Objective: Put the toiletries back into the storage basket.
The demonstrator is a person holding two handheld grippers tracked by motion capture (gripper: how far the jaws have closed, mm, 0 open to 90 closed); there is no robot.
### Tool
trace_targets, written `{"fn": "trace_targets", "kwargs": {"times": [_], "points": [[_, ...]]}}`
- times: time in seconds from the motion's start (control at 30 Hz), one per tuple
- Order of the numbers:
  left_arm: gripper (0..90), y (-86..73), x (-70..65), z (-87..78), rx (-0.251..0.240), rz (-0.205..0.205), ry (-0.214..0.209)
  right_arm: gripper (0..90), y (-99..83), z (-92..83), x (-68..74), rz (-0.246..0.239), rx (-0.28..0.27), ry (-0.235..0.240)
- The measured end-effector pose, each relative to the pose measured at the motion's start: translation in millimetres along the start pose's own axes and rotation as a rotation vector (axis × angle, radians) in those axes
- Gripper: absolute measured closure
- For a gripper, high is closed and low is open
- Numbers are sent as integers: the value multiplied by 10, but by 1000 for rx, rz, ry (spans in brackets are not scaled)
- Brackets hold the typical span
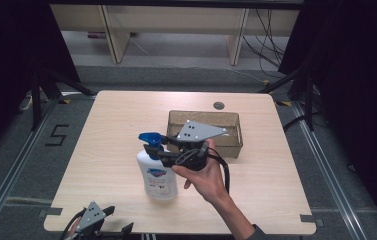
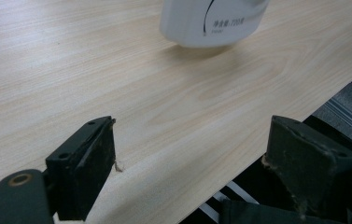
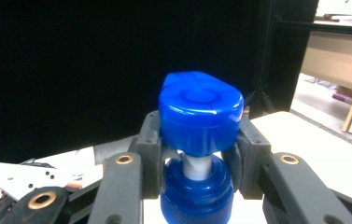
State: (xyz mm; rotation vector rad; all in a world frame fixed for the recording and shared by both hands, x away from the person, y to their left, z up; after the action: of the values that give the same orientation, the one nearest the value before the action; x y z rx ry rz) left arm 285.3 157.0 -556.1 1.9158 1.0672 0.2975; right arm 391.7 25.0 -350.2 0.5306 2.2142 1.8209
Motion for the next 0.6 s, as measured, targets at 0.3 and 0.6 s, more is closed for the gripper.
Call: {"fn": "trace_targets", "kwargs": {"times": [0.3, 0.6], "points": [[153, -2, 0, 1, 2, 0, 0, 620, 48, -88, -151, 4, -6, -36], [153, -7, 4, -1, 6, 2, 1, 620, 92, -247, -297, 38, -10, -70]]}}
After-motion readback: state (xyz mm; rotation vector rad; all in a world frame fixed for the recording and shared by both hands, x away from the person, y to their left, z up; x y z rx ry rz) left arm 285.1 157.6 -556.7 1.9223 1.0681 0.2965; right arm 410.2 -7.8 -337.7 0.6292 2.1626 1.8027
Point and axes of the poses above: each handheld gripper's, and its own axes: z roughly forward along the jaws, y roughly out of its top, x roughly to its left, the point moved 10 cm from there along z, roughly forward along the jaws, and after that the axes turned 2 degrees about -y, right-handed, at the moved point
